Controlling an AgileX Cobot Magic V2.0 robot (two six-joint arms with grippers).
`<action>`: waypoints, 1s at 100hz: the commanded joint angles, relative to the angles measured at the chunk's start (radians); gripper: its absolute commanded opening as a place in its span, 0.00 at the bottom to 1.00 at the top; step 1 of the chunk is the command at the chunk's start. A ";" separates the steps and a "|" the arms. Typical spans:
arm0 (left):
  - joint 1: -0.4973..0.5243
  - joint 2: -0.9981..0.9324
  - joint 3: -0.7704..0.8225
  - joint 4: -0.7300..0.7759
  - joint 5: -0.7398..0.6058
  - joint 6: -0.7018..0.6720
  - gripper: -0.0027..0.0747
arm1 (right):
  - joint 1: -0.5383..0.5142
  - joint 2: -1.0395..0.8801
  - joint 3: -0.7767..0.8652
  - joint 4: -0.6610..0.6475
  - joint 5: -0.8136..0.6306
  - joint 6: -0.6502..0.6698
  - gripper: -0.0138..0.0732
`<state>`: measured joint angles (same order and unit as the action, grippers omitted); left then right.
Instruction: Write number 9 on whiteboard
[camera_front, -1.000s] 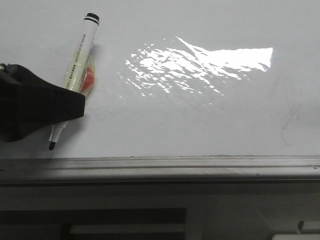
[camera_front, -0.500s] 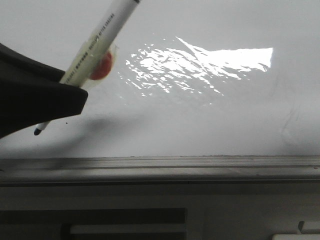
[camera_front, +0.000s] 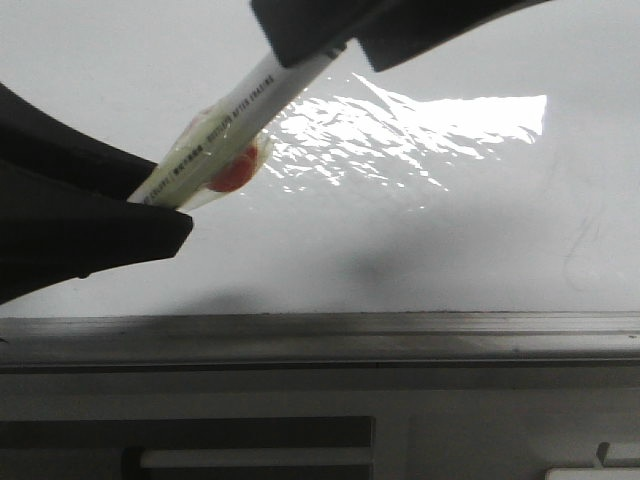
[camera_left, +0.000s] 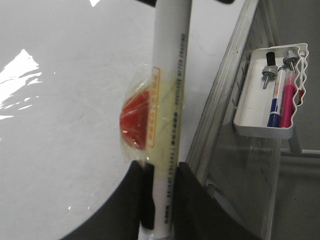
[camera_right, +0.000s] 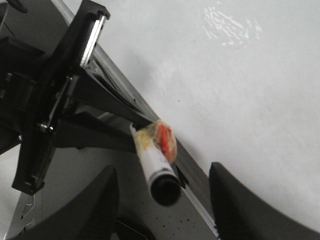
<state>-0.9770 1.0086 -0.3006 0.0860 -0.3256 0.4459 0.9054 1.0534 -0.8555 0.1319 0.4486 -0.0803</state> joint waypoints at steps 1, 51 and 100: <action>-0.002 -0.013 -0.028 -0.001 -0.077 -0.002 0.01 | 0.022 0.023 -0.056 0.005 -0.065 -0.009 0.56; -0.002 -0.013 -0.028 -0.005 -0.084 -0.002 0.01 | 0.029 0.086 -0.085 0.008 -0.009 0.001 0.14; 0.003 -0.140 -0.028 -0.203 -0.095 -0.015 0.44 | 0.014 0.064 -0.087 -0.011 -0.022 0.031 0.09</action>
<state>-0.9770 0.9398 -0.2982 -0.0457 -0.3232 0.4406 0.9355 1.1506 -0.9074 0.1260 0.4674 -0.0767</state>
